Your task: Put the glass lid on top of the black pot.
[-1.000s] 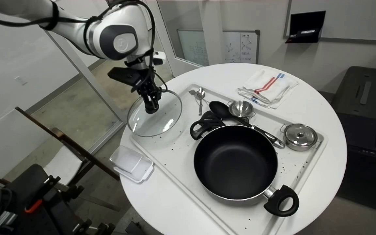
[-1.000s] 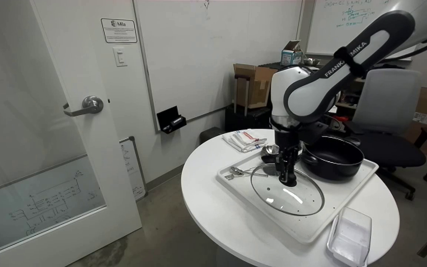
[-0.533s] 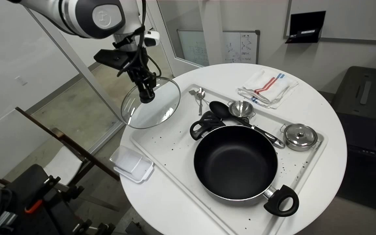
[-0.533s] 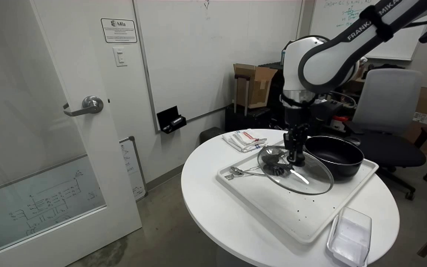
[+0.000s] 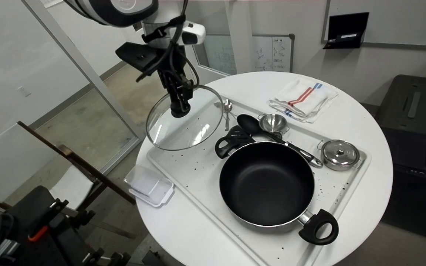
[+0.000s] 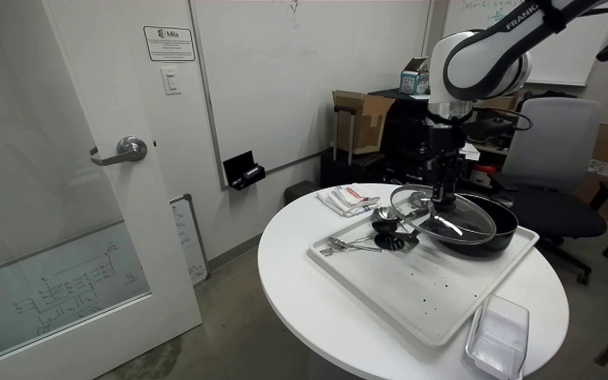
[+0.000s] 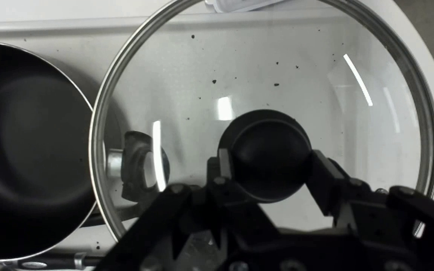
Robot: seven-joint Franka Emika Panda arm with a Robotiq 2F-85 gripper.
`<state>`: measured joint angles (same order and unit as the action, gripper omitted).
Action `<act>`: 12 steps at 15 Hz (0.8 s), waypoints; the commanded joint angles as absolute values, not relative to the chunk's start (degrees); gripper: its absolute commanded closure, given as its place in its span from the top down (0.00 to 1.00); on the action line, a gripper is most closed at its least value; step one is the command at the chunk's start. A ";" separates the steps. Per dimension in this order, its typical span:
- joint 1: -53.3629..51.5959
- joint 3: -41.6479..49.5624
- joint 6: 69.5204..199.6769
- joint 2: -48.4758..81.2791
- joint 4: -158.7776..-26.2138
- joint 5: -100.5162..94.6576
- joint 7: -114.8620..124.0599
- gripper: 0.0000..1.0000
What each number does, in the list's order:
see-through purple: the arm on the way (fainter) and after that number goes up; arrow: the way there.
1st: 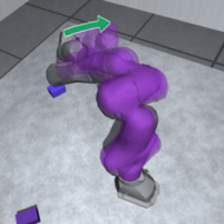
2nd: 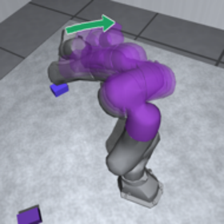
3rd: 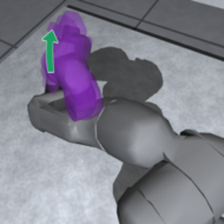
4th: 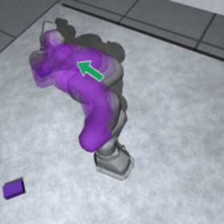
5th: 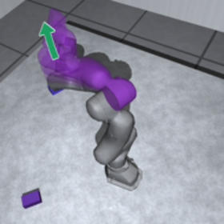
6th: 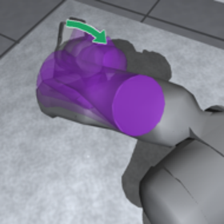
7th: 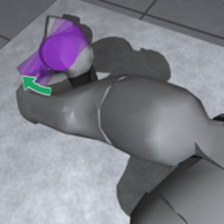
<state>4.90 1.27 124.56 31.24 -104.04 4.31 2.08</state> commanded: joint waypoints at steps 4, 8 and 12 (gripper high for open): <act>9.88 3.50 119.25 31.64 -100.47 10.89 3.98 0.25; 12.29 5.46 118.65 32.63 -98.98 13.17 6.50 0.25; 13.71 7.31 118.94 33.76 -97.78 13.85 10.02 0.25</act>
